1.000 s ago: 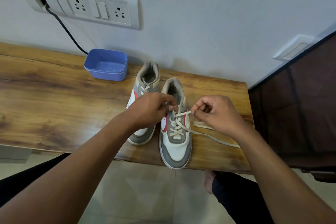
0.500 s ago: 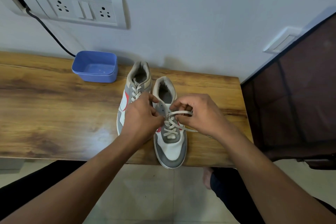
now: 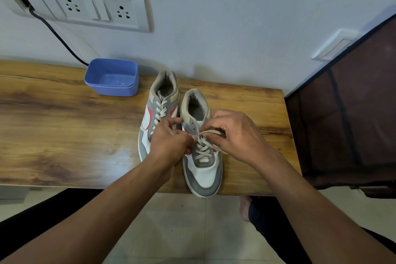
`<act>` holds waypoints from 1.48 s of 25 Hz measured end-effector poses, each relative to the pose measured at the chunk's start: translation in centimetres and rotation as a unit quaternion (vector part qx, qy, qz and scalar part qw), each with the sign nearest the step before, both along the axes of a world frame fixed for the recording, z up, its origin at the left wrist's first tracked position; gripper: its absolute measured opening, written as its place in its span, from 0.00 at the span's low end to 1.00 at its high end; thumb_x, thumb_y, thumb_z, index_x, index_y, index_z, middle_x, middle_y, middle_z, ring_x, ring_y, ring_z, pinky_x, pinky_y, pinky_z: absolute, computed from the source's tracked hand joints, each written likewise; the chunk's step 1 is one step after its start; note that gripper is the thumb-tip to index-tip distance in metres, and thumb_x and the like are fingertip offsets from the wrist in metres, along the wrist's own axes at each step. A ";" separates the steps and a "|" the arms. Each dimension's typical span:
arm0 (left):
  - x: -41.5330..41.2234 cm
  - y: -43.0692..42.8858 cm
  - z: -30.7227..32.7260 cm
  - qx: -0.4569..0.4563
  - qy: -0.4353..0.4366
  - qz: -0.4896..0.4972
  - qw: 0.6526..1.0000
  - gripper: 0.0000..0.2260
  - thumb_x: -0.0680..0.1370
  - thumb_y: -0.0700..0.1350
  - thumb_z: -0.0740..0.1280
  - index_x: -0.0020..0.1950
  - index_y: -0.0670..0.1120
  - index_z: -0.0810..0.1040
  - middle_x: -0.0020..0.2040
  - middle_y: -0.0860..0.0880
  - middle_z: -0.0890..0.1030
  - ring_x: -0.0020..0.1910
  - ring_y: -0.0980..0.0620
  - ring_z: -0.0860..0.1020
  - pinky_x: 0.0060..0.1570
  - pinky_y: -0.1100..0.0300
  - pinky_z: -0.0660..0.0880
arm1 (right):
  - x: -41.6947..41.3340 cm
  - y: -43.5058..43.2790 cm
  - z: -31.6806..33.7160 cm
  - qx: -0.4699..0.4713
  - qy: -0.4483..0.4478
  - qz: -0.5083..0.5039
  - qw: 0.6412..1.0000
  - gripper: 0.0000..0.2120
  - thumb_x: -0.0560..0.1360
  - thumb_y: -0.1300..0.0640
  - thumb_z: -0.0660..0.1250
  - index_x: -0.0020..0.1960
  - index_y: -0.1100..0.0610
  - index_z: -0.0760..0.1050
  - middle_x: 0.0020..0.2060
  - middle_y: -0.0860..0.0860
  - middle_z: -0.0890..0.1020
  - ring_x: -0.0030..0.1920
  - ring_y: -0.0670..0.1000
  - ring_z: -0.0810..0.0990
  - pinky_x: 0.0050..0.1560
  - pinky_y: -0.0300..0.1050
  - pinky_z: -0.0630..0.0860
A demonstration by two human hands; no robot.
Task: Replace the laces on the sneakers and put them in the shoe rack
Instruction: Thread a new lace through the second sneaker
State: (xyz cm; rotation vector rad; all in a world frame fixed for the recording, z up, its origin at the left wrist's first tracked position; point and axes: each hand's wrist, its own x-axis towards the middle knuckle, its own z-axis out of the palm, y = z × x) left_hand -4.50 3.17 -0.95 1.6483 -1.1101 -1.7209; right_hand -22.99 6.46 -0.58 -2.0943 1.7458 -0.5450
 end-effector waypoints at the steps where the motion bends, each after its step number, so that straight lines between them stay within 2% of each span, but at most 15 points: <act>1: 0.0 0.1 -0.1 0.019 0.037 0.016 0.999 0.24 0.74 0.30 0.73 0.65 0.44 0.72 0.39 0.43 0.86 0.36 0.48 0.83 0.36 0.57 0.80 | 0.0 0.0 -0.1 0.003 -0.011 -0.004 1.000 0.05 0.77 0.53 0.77 0.52 0.51 0.86 0.45 0.43 0.81 0.42 0.42 0.78 0.40 0.35 0.71; 3: -0.1 0.5 -0.3 0.004 0.051 0.029 0.998 0.21 0.75 0.29 0.72 0.65 0.43 0.72 0.40 0.42 0.85 0.36 0.48 0.82 0.36 0.57 0.80 | 0.2 0.1 -0.4 0.023 -0.055 -0.025 0.998 0.01 0.77 0.55 0.75 0.47 0.51 0.84 0.43 0.42 0.80 0.42 0.42 0.78 0.40 0.40 0.74; 5: -0.2 0.8 -0.4 -0.039 0.020 0.024 0.999 0.18 0.77 0.31 0.71 0.64 0.44 0.74 0.40 0.43 0.86 0.35 0.48 0.84 0.36 0.58 0.82 | 0.3 0.1 -0.7 0.057 -0.101 -0.068 0.991 0.03 0.76 0.57 0.73 0.44 0.52 0.82 0.42 0.44 0.81 0.41 0.43 0.79 0.41 0.45 0.77; 10: 0.2 0.5 -1.3 -0.180 -0.099 -0.050 0.977 0.16 0.77 0.36 0.73 0.61 0.49 0.77 0.38 0.50 0.85 0.35 0.54 0.84 0.39 0.56 0.83 | -0.1 0.2 -0.7 0.122 -0.190 -0.160 0.961 0.08 0.78 0.58 0.69 0.42 0.56 0.83 0.38 0.49 0.85 0.34 0.42 0.78 0.34 0.39 0.71; 13: 0.8 -0.5 -1.6 -0.305 -0.183 -0.138 0.924 0.19 0.78 0.38 0.71 0.65 0.55 0.77 0.42 0.55 0.83 0.42 0.59 0.81 0.44 0.57 0.81 | -0.1 0.1 -0.6 0.136 -0.209 -0.183 0.951 0.06 0.78 0.57 0.70 0.44 0.54 0.84 0.40 0.48 0.86 0.35 0.44 0.81 0.35 0.41 0.74; 15: 1.1 -1.3 -1.7 -0.394 -0.209 -0.230 0.865 0.20 0.79 0.39 0.69 0.68 0.56 0.77 0.47 0.56 0.80 0.47 0.55 0.80 0.45 0.55 0.79 | -0.1 0.1 -0.2 0.138 -0.203 -0.177 0.953 0.05 0.79 0.57 0.71 0.45 0.52 0.84 0.40 0.46 0.86 0.36 0.41 0.82 0.35 0.39 0.76; 17: 1.2 -2.0 -1.8 -0.443 -0.240 -0.287 0.815 0.17 0.80 0.41 0.68 0.67 0.56 0.78 0.51 0.53 0.80 0.49 0.51 0.79 0.46 0.51 0.79 | -0.2 0.2 0.1 0.132 -0.169 -0.155 0.964 0.06 0.79 0.58 0.71 0.44 0.52 0.84 0.40 0.46 0.86 0.40 0.44 0.84 0.40 0.44 0.80; 19: 1.3 -2.6 -2.2 -0.453 -0.247 -0.285 0.808 0.14 0.80 0.41 0.68 0.63 0.54 0.80 0.52 0.51 0.80 0.48 0.49 0.79 0.45 0.49 0.79 | -0.1 0.3 0.7 0.128 -0.174 -0.144 0.966 0.08 0.78 0.59 0.70 0.42 0.53 0.85 0.38 0.48 0.86 0.41 0.50 0.85 0.41 0.52 0.81; 23: 1.1 -3.2 -2.7 -0.459 -0.217 -0.265 0.819 0.16 0.75 0.40 0.62 0.57 0.53 0.83 0.49 0.48 0.81 0.47 0.47 0.81 0.44 0.48 0.81 | 0.4 1.2 1.6 0.095 -0.204 -0.110 0.968 0.10 0.77 0.63 0.70 0.39 0.56 0.85 0.37 0.45 0.86 0.40 0.43 0.85 0.41 0.45 0.82; 26: 1.0 -3.5 -3.0 -0.464 -0.233 -0.273 0.810 0.16 0.75 0.36 0.65 0.58 0.50 0.84 0.49 0.47 0.82 0.46 0.46 0.81 0.42 0.47 0.81 | 0.5 1.5 2.2 0.102 -0.178 -0.107 0.973 0.11 0.77 0.58 0.69 0.39 0.51 0.85 0.36 0.43 0.86 0.37 0.46 0.85 0.40 0.56 0.83; 28: 1.0 -3.6 -2.6 -0.470 -0.249 -0.288 0.796 0.14 0.76 0.40 0.67 0.60 0.53 0.83 0.50 0.49 0.82 0.47 0.47 0.81 0.43 0.48 0.81 | 0.4 1.8 2.6 0.109 -0.164 -0.094 0.976 0.12 0.79 0.53 0.68 0.38 0.50 0.84 0.36 0.43 0.86 0.36 0.53 0.85 0.39 0.62 0.83; 31: 1.6 -3.0 -2.3 -0.509 -0.286 -0.334 0.740 0.18 0.76 0.54 0.70 0.66 0.56 0.78 0.50 0.51 0.80 0.49 0.49 0.79 0.43 0.55 0.78 | 0.1 2.3 3.9 0.135 -0.152 -0.095 0.975 0.14 0.80 0.47 0.66 0.38 0.47 0.83 0.36 0.44 0.86 0.35 0.56 0.85 0.39 0.65 0.83; 33: 1.9 -2.5 -2.2 -0.521 -0.295 -0.336 0.727 0.22 0.76 0.60 0.70 0.68 0.56 0.77 0.51 0.51 0.81 0.50 0.50 0.78 0.43 0.58 0.75 | -0.4 2.2 4.6 0.144 -0.141 -0.111 0.973 0.15 0.81 0.50 0.67 0.37 0.48 0.83 0.35 0.45 0.86 0.35 0.53 0.85 0.42 0.63 0.84; 35: 1.7 -2.3 -2.5 -0.531 -0.300 -0.318 0.726 0.21 0.76 0.60 0.71 0.67 0.55 0.78 0.51 0.51 0.81 0.50 0.49 0.78 0.43 0.57 0.75 | -0.9 1.8 4.7 0.139 -0.154 -0.129 0.970 0.16 0.82 0.54 0.68 0.36 0.49 0.83 0.34 0.47 0.86 0.36 0.54 0.86 0.42 0.63 0.84; 37: 1.3 -2.4 -2.7 -0.527 -0.306 -0.310 0.730 0.19 0.76 0.59 0.72 0.64 0.54 0.79 0.49 0.50 0.80 0.50 0.47 0.78 0.43 0.53 0.77 | -1.1 1.4 4.6 0.141 -0.171 -0.138 0.965 0.15 0.82 0.56 0.68 0.37 0.51 0.83 0.34 0.47 0.86 0.34 0.50 0.85 0.39 0.57 0.84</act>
